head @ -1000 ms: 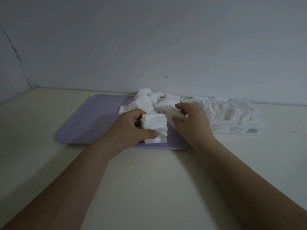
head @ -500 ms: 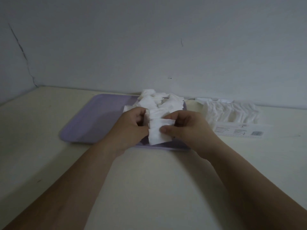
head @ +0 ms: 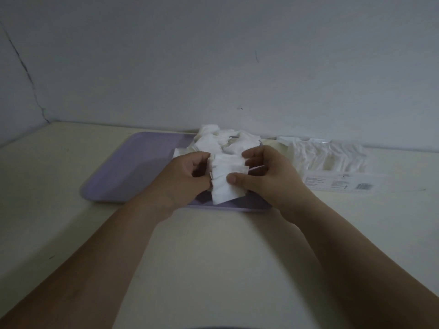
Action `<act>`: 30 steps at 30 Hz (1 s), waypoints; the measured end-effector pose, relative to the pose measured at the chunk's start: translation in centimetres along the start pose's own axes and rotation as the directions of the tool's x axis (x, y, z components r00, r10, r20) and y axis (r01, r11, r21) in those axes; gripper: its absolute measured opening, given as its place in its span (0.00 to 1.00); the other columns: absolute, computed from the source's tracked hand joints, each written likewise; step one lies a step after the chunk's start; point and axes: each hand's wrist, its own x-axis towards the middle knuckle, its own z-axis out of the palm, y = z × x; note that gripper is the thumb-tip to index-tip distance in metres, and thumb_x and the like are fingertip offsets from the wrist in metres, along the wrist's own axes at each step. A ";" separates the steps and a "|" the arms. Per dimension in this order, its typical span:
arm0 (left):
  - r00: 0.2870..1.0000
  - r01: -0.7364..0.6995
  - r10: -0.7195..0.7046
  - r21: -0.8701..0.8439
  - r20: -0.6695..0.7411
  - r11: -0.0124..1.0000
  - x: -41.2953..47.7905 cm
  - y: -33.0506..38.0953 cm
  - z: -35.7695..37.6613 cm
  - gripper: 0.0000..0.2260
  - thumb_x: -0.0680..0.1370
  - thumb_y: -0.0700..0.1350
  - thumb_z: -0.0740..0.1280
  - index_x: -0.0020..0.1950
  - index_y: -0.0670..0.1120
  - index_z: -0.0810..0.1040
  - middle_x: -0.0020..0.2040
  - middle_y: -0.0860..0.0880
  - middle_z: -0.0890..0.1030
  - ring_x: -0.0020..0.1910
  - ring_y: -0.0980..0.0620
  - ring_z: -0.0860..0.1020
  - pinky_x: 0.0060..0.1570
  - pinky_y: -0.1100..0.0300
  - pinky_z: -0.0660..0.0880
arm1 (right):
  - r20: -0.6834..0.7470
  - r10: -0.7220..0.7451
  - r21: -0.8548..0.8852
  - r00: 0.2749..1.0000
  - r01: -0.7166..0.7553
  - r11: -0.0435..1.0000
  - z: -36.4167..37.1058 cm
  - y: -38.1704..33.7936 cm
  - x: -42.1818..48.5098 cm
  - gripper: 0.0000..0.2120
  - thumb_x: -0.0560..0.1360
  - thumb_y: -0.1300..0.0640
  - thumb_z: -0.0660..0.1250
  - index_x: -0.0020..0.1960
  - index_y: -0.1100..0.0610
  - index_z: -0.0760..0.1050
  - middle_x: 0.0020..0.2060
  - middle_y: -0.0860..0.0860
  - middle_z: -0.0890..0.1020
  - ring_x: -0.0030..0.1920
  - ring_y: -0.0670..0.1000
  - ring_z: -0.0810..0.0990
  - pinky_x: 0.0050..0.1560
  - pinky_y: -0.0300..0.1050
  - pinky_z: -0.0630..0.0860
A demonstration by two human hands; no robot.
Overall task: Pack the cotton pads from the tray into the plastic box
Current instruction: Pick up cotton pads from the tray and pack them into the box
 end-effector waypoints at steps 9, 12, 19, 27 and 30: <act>0.984 0.087 -0.097 -0.072 -0.151 0.994 0.1 0.8 0.3 0.11 0.75 0.50 0.71 0.57 0.55 0.85 0.53 0.54 0.88 0.51 0.54 0.85 0.46 0.60 0.80 | 0.029 0.025 0.113 0.999 -0.028 0.993 0.1 0.0 0.1 0.26 0.62 0.47 0.82 0.56 0.55 0.81 0.50 0.57 0.88 0.52 0.62 0.87 0.58 0.65 0.82; 0.984 0.084 -0.092 -0.062 -0.152 0.995 0.1 0.9 0.3 0.16 0.70 0.62 0.74 0.47 0.51 0.86 0.43 0.51 0.87 0.41 0.56 0.84 0.39 0.60 0.78 | -0.049 0.039 0.091 0.998 -0.034 0.995 0.1 0.0 0.2 0.28 0.62 0.47 0.81 0.60 0.52 0.80 0.50 0.54 0.88 0.52 0.57 0.87 0.58 0.61 0.83; 0.992 0.014 -0.019 -0.036 -0.123 0.999 -0.2 0.3 1.0 0.05 0.73 0.41 0.79 0.44 0.47 0.84 0.38 0.50 0.85 0.36 0.57 0.80 0.35 0.71 0.73 | 0.012 0.054 0.220 0.998 -0.055 0.974 0.0 -0.2 0.0 0.22 0.69 0.57 0.81 0.60 0.59 0.81 0.51 0.59 0.88 0.55 0.61 0.87 0.59 0.58 0.83; 0.989 0.039 -0.045 -0.046 -0.141 0.998 -0.2 0.5 0.5 0.07 0.71 0.42 0.81 0.44 0.45 0.84 0.34 0.48 0.85 0.32 0.56 0.80 0.31 0.67 0.74 | 0.053 0.110 0.454 0.993 -0.122 0.883 -0.1 -0.6 0.3 0.12 0.74 0.60 0.74 0.55 0.64 0.81 0.48 0.61 0.87 0.47 0.57 0.87 0.49 0.51 0.86; 0.990 0.023 -0.031 -0.061 -0.137 0.998 -0.2 0.5 0.3 0.08 0.69 0.43 0.82 0.41 0.46 0.84 0.33 0.47 0.84 0.31 0.55 0.78 0.31 0.66 0.74 | -0.016 0.134 0.444 0.991 -0.113 0.889 -0.5 -0.1 0.6 0.10 0.77 0.60 0.74 0.56 0.63 0.81 0.49 0.60 0.87 0.51 0.59 0.87 0.55 0.56 0.84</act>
